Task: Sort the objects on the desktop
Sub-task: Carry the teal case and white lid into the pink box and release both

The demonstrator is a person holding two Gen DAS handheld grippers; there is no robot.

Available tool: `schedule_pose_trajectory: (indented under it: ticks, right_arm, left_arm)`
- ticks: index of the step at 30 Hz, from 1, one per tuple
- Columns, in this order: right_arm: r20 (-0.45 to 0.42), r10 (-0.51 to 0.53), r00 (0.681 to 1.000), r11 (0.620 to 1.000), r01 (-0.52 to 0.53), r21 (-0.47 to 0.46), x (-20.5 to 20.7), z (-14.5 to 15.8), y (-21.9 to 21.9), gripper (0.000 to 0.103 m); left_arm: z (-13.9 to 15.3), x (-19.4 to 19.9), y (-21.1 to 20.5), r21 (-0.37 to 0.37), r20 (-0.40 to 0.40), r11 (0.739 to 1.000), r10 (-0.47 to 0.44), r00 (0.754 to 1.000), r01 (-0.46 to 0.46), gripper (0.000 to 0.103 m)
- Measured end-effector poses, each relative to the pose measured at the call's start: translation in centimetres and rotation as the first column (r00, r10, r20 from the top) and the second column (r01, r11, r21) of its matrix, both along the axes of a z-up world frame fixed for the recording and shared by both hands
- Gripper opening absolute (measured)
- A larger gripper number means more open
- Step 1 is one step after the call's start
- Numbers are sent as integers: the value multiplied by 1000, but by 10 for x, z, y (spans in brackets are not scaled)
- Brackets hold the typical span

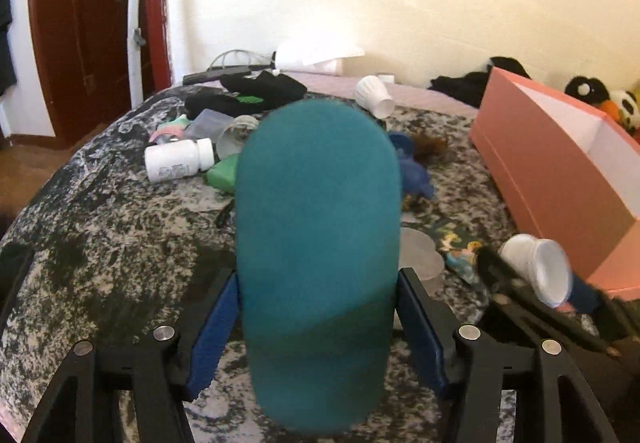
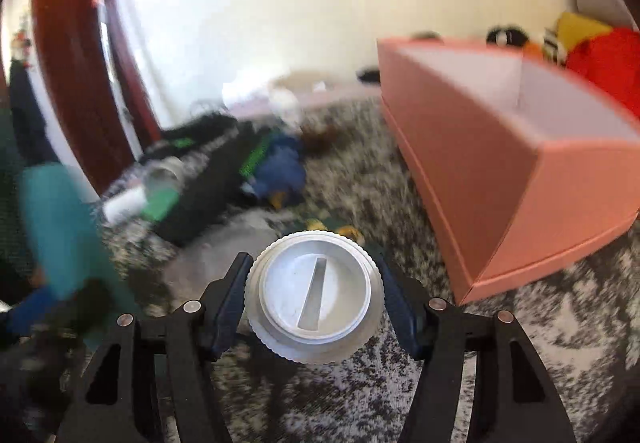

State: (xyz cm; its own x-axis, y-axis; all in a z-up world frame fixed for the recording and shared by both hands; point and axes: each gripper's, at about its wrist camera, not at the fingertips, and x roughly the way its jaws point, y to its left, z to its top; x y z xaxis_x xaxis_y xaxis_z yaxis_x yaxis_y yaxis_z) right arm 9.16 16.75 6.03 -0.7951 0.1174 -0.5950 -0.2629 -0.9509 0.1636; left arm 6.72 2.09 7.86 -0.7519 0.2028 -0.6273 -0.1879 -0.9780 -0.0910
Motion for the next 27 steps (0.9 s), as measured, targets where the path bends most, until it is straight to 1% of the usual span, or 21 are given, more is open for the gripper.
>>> schedule_pose_trajectory:
  ticks: [4,7,12,20,23,27]
  right_arm:
    - [-95,-11,995,1000,9,-19,18,22,5,66]
    - [-152,-25,988,1000,26,4,29,35,4,66]
    - [-218,-31,976,999,33,5,44,52,8,66]
    - [-322,-45,946,997,64,50,61,74,15,66]
    - [-358,-73,931,995,94,41,69,80,29,66]
    - [-378,-138,915,989,148,-3,80,84,60,66]
  left_arm:
    - [4,5,7,-15,-23,1000,-13,1000,12,67]
    - [5,9,15,-33,-39,999,-25,999,24,67]
    - [6,14,28,-64,-63,997,-44,997,40,67]
    - [14,23,48,-70,-85,995,-79,993,73,67]
    - [17,27,58,-73,-94,993,-94,991,87,67]
    - [26,37,75,-76,-122,990,-131,984,123,67]
